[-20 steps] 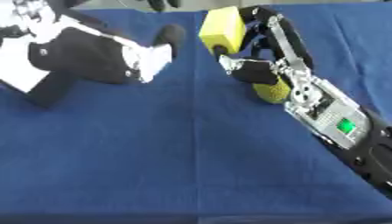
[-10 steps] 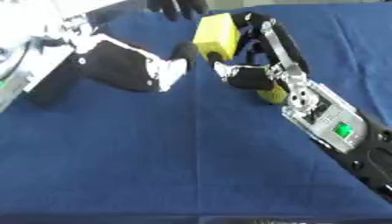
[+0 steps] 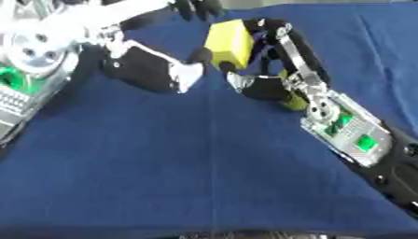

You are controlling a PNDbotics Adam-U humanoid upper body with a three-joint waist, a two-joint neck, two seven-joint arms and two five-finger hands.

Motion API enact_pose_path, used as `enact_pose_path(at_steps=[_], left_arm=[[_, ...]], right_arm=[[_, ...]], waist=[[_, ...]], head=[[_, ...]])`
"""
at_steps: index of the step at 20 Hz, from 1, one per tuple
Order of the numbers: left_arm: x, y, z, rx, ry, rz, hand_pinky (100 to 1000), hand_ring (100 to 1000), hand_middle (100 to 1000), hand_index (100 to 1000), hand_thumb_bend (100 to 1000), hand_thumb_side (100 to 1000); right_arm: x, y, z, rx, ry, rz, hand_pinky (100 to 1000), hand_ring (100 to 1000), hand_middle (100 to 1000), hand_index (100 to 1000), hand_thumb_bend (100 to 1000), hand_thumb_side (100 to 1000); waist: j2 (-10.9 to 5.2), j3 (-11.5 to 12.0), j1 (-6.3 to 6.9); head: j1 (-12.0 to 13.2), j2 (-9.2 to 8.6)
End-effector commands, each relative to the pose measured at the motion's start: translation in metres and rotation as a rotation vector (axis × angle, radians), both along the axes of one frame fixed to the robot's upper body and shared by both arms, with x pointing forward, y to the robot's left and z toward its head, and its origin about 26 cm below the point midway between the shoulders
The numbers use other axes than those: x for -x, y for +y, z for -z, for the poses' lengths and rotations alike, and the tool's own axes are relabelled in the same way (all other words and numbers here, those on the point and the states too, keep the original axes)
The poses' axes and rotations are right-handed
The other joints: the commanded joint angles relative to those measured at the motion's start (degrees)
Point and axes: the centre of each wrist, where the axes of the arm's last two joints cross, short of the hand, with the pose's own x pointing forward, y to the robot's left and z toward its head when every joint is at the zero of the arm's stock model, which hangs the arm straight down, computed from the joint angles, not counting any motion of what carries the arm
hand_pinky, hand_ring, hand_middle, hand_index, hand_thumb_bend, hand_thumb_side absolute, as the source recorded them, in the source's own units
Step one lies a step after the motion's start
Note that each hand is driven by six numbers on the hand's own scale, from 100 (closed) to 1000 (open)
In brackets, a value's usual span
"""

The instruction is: Pick up the objects with one hand, pass them to the other hand, and then place them into the box on the other side of the table.

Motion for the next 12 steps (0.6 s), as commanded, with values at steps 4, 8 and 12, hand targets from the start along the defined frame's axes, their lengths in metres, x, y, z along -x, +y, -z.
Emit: enact_pose_path(at_steps=[4, 8, 12], left_arm=[[-0.0030, -0.0027, -0.0016, -0.028, -0.090, -0.031, 920, 840, 777, 874, 100, 273], [-0.0027, -0.0034, -0.0005, -0.057, -0.103, -0.027, 932, 849, 772, 869, 143, 363], [-0.0039, -0.0031, 0.0004, -0.089, -0.103, -0.029, 939, 839, 749, 839, 116, 561]], right_arm=[[0.0026, 0.0004, -0.0037, 0.024, -0.028, -0.023, 210, 463, 508, 547, 100, 100], [0.0031, 0.0016, -0.0024, 0.032, -0.026, -0.028, 208, 463, 508, 547, 100, 100], [0.0038, 0.0027, -0.0007, 0.048, -0.024, -0.036, 204, 463, 508, 547, 100, 100]], waist=[[-0.63, -0.13, -0.07], [-0.55, -0.20, -0.09], [-0.51, -0.30, -0.12]], head=[[0.50, 0.31], [0.62, 0.31], [0.75, 0.31]])
